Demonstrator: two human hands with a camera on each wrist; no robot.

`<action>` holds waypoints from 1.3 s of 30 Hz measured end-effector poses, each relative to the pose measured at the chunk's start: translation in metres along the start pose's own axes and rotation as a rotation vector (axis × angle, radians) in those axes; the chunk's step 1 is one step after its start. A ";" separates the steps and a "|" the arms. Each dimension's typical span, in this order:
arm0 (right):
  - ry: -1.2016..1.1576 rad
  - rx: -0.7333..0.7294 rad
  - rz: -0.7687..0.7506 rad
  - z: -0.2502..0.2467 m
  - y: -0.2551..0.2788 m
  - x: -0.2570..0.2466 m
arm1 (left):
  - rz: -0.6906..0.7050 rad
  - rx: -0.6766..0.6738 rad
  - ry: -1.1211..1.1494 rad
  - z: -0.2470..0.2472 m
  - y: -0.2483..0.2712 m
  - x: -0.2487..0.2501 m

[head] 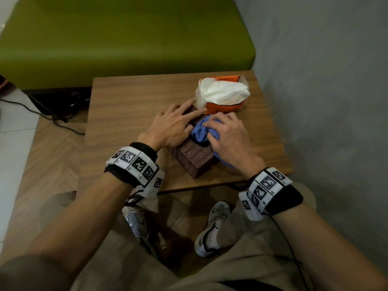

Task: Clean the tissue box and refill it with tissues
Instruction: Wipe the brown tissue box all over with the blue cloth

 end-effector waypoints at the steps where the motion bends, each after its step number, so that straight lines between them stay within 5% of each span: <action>1: -0.008 -0.002 0.001 0.001 -0.003 0.000 | 0.006 0.005 -0.004 -0.001 -0.002 0.000; 7: -0.111 0.099 -0.030 -0.005 0.037 0.008 | -0.045 0.056 0.072 -0.002 -0.001 -0.007; 18: -0.214 0.025 -0.194 0.006 0.036 -0.022 | -0.111 0.083 0.115 -0.004 -0.001 -0.007; 23: -0.181 0.153 -0.044 -0.001 0.028 -0.004 | -0.182 0.118 0.135 -0.006 -0.001 -0.012; 27: -0.130 0.030 -0.197 0.012 0.031 -0.036 | -0.098 0.136 0.155 -0.006 0.001 -0.004; 32: -0.068 0.066 -0.136 -0.007 0.030 -0.002 | -0.081 0.115 0.188 0.000 0.005 -0.012; 39: -0.097 -0.082 -0.241 0.012 0.011 -0.046 | -0.102 0.031 0.169 0.004 0.006 -0.008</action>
Point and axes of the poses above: each hand's wrist, its own y-axis away from the middle knuckle, its own z-axis out of the palm, x = y × z, the point moved 6 cm from there along -y, towards the middle knuckle, and after that the axes turned 5 degrees about -z, right-handed, at the moved point
